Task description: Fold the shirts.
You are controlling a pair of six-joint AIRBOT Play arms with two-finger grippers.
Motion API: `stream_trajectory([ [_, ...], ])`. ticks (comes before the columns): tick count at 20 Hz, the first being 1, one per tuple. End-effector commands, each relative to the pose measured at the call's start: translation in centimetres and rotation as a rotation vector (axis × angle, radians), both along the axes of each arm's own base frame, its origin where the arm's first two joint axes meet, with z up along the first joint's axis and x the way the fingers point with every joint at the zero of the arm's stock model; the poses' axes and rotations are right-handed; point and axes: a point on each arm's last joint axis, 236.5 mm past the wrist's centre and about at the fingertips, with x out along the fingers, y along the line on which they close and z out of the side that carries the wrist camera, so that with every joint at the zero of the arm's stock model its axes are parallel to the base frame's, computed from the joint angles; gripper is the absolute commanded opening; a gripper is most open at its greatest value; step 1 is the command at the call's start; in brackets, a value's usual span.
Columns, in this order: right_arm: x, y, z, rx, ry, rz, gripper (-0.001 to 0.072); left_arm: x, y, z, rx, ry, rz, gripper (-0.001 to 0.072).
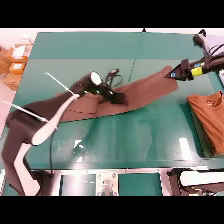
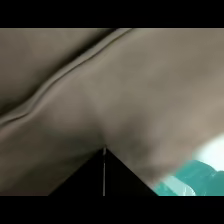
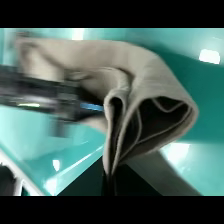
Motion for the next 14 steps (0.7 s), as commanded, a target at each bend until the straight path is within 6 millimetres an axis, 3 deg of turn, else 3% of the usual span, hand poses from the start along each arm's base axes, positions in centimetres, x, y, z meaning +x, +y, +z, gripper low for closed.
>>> stream_trajectory([
  [1, -2.2, 2.1, 5.5, -0.005, -0.107, 0.032, 0.0014, -2.0, -3.2, -3.0, -0.004, 0.050, 0.000, 0.0027],
  [4, -2.7, 2.7, 6.2, -0.007, -0.118, 0.040, 0.0013, -1.5, -3.7, -1.9, -0.030, 0.043, 0.002, 0.0027],
  [7, -2.9, 3.3, 6.3, 0.001, -0.104, 0.041, 0.0013, -1.0, -3.4, 1.1, -0.022, 0.012, -0.076, 0.0027],
  [9, -3.2, 4.5, 6.7, 0.021, -0.095, 0.054, 0.0014, 0.6, 0.0, 3.3, 0.070, -0.003, -0.093, 0.0027],
  [14, -3.9, 8.5, 7.4, 0.069, -0.077, 0.099, 0.0014, 5.1, 13.1, 11.0, 0.311, -0.079, -0.009, 0.0027],
])
